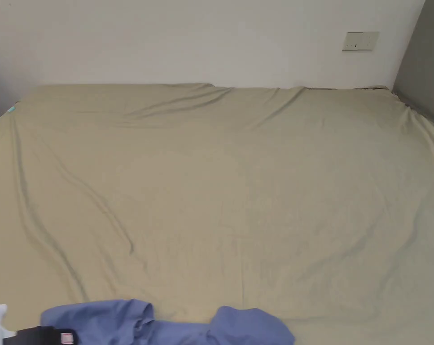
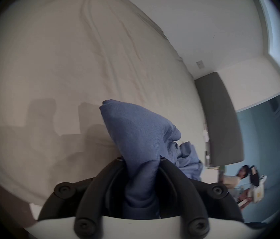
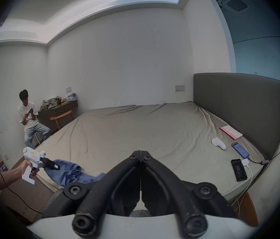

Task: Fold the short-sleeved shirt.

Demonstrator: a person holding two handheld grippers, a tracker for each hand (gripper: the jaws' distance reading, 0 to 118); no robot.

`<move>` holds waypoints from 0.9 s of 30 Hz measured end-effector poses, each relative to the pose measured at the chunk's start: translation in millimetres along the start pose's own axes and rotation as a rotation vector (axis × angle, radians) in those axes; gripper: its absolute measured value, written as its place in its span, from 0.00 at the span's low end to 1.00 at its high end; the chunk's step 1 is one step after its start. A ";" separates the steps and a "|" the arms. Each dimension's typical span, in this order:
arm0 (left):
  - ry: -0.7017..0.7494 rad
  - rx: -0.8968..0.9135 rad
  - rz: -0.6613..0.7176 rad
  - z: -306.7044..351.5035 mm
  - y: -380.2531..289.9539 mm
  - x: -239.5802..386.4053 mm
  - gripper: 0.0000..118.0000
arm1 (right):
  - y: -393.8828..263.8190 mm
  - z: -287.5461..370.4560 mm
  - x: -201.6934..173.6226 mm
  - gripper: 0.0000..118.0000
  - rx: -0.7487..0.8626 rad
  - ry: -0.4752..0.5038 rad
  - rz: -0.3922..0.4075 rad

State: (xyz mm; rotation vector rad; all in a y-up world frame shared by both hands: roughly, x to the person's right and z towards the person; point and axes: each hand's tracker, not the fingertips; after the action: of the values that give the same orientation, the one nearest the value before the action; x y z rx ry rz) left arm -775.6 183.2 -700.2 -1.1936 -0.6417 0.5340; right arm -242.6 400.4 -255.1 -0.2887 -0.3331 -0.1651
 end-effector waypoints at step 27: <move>0.050 -0.405 -0.368 -219.3 -79.2 231.7 0.34 | -14.3 12.8 24.8 0.00 -0.037 -0.076 -0.012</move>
State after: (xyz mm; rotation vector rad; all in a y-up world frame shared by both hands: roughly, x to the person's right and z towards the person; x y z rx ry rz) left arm -453.5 171.9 -635.8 -1.4178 -0.9318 0.0613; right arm -226.2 388.0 -231.4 -0.3301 -0.4074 -0.1728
